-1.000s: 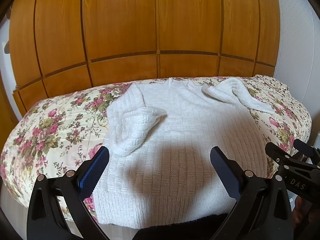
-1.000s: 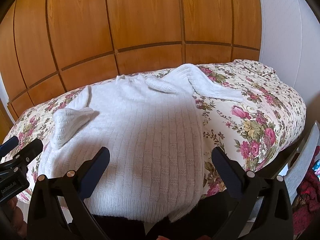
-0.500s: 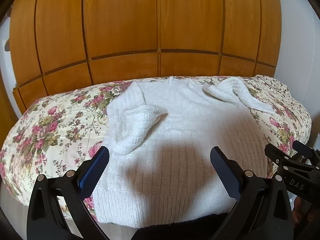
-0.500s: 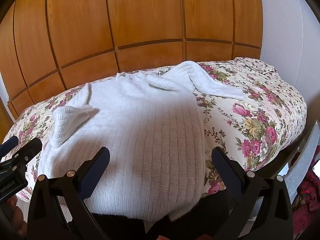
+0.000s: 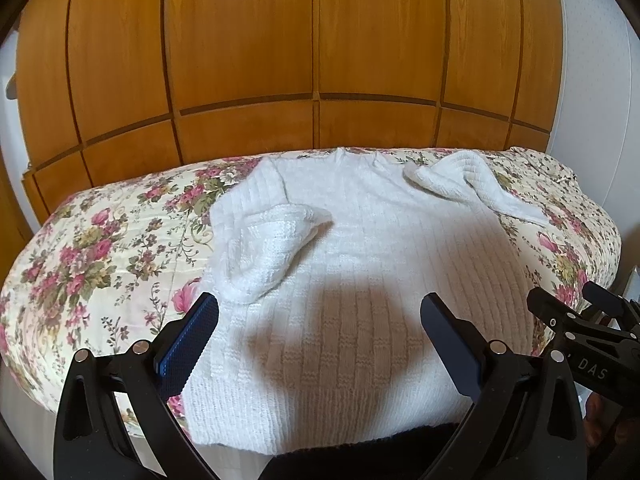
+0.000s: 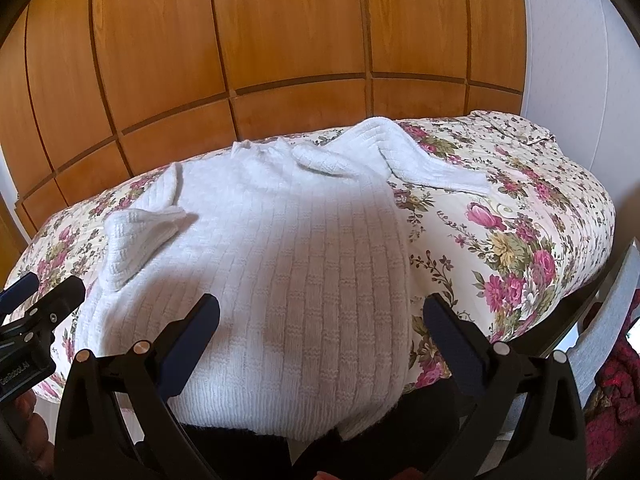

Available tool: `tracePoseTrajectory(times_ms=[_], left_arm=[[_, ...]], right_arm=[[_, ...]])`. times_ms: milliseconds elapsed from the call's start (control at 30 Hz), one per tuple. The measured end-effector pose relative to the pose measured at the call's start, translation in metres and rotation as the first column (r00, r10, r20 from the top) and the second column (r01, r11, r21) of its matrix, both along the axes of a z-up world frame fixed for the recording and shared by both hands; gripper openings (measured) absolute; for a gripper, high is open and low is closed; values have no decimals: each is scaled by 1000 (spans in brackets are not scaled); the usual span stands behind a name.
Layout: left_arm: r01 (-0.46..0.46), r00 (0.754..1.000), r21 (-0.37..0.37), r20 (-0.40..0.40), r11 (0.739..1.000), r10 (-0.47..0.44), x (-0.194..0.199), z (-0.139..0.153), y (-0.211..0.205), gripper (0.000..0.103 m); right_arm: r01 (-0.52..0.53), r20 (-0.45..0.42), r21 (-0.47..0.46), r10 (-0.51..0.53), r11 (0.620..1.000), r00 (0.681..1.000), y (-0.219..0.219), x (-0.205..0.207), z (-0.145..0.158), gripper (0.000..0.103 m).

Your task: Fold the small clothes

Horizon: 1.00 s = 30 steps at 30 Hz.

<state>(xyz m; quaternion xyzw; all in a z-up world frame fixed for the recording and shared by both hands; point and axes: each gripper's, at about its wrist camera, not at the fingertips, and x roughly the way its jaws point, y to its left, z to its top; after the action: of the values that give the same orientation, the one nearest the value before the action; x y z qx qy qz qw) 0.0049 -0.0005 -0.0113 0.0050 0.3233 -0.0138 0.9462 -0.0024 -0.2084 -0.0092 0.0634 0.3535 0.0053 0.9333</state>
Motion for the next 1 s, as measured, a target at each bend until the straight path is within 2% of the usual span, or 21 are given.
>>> tracePoseTrajectory(times_ms=[400,567,667,800,933,1000], left_arm=[[14,1000,-17,-18,1000,-14,4,-3,2,100],[68,997,-99,-40,993,-73,9,-8,7,100],[82,994,-126,-68,989,-91,15,-14,6,100],[110,987,-97,-107,989,-120,23,-22,0,100],[135,982,-98,-116,986,-146,36,-27,3,100],[120,987,-94,-96,988,-129,42,-26,8,100]], right_arm=[[-7,-14,-1,7,1000,1000,0,3,-3,101],[-21,-18,-20,21,1000,1000,1,8,-8,101],[-15,11,-75,16,997,1000,0,13,-13,101],[-133,17,-58,135,989,991,-1,34,-28,101],[-151,-40,-77,148,985,988,-1,61,-43,101],[-143,-20,-110,142,984,990,1,75,-45,101]])
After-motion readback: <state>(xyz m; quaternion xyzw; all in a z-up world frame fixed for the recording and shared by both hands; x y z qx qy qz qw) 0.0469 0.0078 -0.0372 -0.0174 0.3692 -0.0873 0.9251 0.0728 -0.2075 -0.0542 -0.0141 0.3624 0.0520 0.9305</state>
